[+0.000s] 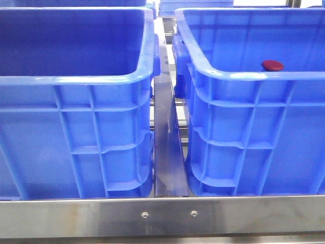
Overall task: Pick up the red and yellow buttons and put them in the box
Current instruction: 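Carry the yellow button with the right gripper over the receiving bin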
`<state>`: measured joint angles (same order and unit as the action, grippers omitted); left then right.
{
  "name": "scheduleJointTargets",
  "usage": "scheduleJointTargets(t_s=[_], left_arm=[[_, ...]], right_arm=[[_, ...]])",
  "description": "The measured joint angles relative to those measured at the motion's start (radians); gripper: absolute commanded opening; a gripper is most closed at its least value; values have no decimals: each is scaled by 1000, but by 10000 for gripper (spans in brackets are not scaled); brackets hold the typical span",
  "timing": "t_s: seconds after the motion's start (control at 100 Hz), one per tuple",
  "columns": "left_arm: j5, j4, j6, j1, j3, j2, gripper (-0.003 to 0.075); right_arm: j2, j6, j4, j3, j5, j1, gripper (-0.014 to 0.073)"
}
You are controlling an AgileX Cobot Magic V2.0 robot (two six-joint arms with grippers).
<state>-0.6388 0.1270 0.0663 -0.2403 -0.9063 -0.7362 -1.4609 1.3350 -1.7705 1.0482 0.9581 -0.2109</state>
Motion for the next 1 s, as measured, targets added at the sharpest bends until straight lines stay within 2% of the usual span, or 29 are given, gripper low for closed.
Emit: scheduleJointTargets(t_s=[0.11,0.2,0.32,0.44,0.49,0.78,1.0], left_arm=[[0,-1,0,78,48,79,576],[0,-1,0,114,86,133,501],[0,-1,0,124,133,193,312],[-2,-1,-2,124,154,233,55],[-2,-1,-2,124,156,244,-18],[-2,-4,-2,124,156,250,-19],[-2,-4,-2,124,156,250,-19]], right_arm=[[0,19,0,0,2,38,164],[0,37,0,0,6,69,164],[2,50,8,0,6,118,164],[27,53,51,0,-15,178,164],[41,55,73,0,-28,204,164],[120,78,147,0,-191,356,164],[122,152,138,-22,-466,389,164]])
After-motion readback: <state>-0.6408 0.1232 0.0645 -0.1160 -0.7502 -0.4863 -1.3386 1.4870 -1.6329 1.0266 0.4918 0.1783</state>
